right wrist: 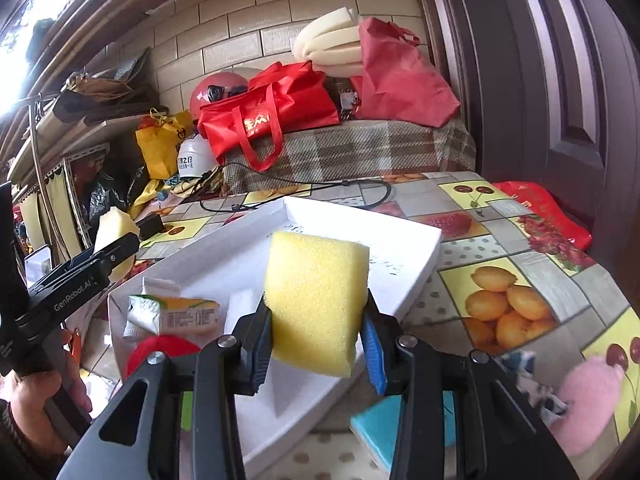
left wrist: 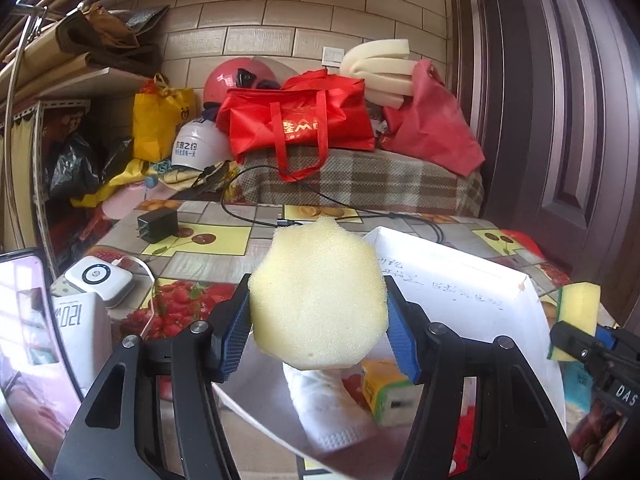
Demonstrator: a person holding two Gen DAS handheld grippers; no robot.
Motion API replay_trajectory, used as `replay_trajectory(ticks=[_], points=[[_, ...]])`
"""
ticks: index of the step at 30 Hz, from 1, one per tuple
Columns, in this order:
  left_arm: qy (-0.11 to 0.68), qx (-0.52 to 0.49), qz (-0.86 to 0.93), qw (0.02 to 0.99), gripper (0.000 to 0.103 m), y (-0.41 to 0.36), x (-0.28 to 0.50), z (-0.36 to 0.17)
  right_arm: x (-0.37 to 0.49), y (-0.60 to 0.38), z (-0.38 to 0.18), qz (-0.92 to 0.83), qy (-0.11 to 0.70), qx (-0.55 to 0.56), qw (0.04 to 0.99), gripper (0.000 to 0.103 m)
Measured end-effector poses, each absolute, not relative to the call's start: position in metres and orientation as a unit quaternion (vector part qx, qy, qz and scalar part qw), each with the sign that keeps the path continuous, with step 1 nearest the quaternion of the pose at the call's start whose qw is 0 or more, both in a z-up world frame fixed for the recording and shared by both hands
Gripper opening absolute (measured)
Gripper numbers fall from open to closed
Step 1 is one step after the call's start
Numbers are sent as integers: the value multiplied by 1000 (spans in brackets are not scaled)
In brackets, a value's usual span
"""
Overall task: Organize soft objects
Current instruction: 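Lower the yellow sponge into the tray with the right tool while the left tool drops the hexagonal sponge there, then grasp the white foam block with the left tool while the right tool grasps the rope knot toy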
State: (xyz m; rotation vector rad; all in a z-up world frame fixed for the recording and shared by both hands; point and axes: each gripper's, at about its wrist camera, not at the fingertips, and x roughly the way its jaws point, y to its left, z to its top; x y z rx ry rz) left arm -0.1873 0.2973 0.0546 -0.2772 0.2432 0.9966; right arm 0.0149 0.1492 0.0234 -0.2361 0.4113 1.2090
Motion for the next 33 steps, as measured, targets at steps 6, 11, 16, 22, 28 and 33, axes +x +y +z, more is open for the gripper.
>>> replay_trajectory(ticks=[6,11,16,22,28,33], points=[[126,-114,473,864,64,295,-178,55,1,164,22,565,171,-137,795,41],[132,-110,496,851,103,296,-175,56,-1,169,21,563,170,-150,795,90],[125,-97,500,851,103,291,-175,56,-6,170,21,564,156,-156,795,90],[95,-101,508,850,103,287,-187,59,-6,167,23,562,148,-146,801,90],[83,-111,494,858,103,280,-195,60,-23,148,28,563,97,-137,810,90],[87,-99,466,875,103,261,-196,61,-37,120,30,554,69,-142,818,90]])
